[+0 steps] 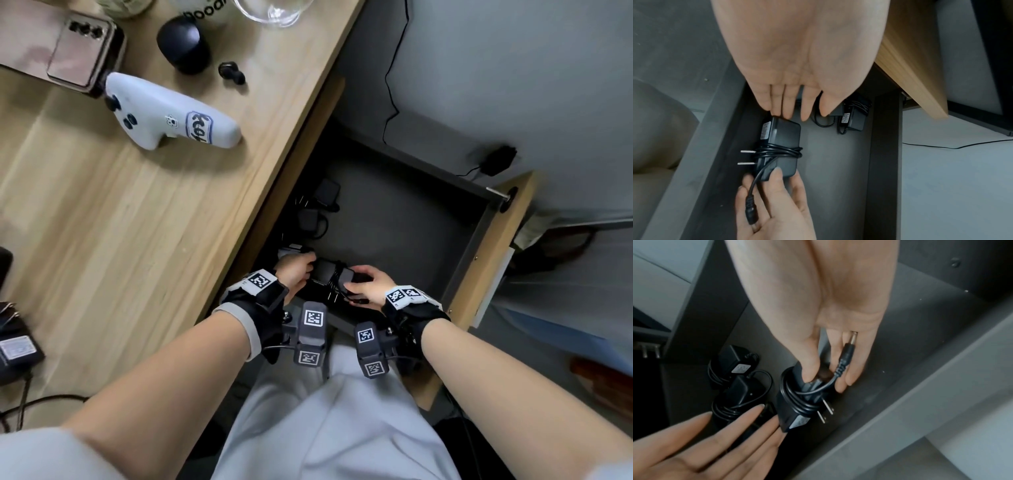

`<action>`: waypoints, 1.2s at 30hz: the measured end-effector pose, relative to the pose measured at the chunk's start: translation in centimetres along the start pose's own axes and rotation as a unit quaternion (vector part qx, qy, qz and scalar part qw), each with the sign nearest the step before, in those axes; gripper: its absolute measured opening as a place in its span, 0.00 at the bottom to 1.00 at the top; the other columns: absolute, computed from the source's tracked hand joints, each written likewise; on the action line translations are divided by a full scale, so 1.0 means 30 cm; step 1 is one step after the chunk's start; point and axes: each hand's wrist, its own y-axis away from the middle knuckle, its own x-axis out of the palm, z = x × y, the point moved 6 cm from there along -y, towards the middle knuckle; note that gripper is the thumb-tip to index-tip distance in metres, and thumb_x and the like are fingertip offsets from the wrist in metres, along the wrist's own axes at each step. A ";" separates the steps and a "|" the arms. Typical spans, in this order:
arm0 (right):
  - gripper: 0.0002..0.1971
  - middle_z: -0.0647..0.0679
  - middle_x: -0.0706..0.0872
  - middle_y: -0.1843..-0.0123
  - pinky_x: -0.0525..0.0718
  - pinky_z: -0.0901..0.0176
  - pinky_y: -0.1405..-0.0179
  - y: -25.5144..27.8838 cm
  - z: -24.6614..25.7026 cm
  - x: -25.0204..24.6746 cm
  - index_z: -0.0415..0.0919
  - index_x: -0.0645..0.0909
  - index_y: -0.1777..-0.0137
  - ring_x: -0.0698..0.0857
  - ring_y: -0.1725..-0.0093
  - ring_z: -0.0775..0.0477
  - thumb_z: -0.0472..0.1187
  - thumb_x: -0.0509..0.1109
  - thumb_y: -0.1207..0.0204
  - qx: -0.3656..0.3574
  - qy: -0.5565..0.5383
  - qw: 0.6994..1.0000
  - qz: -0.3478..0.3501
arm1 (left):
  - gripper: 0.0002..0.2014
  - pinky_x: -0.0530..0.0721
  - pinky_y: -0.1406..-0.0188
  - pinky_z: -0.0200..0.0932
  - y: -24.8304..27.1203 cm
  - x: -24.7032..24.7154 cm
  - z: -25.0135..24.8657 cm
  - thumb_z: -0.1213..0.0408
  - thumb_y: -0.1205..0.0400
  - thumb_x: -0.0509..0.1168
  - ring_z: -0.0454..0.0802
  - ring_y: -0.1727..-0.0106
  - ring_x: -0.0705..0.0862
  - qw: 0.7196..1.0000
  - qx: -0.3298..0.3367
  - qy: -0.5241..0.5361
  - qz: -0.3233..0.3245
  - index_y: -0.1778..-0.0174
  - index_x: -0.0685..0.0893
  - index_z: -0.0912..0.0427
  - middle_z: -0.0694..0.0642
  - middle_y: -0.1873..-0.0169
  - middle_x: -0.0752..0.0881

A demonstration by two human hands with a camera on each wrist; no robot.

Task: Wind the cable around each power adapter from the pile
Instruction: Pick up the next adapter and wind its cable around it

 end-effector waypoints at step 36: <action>0.08 0.48 0.83 0.60 0.77 0.67 0.62 0.940 0.667 0.522 0.41 0.80 0.52 0.81 0.63 0.53 0.36 0.59 0.17 -0.190 0.222 0.950 0.106 | 0.18 0.80 0.55 0.38 0.986 -0.444 -0.318 0.62 0.13 0.55 0.50 0.58 0.84 0.978 0.195 0.064 -0.030 0.30 0.75 0.65 0.60 0.47 0.83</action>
